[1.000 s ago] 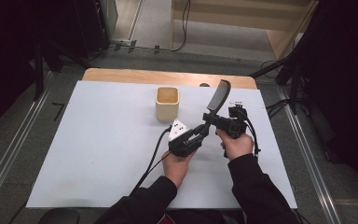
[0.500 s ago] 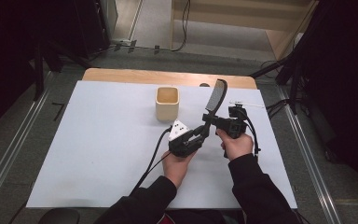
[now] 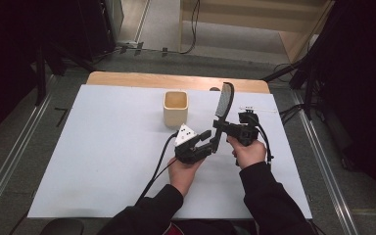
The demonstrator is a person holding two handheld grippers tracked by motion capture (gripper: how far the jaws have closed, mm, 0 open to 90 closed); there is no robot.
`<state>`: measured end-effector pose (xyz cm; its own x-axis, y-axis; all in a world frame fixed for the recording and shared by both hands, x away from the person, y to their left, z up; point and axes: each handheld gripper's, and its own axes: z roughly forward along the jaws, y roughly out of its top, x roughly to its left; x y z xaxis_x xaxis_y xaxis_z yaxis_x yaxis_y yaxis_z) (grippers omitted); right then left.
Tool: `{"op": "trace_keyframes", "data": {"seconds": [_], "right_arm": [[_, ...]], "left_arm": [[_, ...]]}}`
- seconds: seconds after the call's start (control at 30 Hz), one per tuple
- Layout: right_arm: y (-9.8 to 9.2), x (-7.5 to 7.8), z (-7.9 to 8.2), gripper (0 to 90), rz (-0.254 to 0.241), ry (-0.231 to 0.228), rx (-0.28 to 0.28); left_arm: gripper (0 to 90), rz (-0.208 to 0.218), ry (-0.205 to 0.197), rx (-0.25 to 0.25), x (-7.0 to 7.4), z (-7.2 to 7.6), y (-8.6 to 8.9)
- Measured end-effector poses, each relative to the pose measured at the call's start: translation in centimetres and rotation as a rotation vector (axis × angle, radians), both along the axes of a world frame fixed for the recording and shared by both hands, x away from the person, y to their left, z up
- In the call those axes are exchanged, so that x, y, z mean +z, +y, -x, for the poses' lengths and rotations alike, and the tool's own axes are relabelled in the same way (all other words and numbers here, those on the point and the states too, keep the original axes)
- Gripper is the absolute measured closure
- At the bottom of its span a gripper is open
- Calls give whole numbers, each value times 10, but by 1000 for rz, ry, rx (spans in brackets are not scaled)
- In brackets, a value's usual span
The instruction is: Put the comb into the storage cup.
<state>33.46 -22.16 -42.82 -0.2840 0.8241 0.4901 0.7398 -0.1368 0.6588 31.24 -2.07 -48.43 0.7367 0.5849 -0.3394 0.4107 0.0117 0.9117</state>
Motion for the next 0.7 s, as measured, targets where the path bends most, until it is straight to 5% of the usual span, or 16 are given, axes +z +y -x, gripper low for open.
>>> {"op": "trace_keyframes", "data": {"seconds": [0.7], "right_arm": [[0, -1, 1, 699, 29, -15, -2]], "left_arm": [[441, -36, 89, -53, 11, -4, 17]]}}
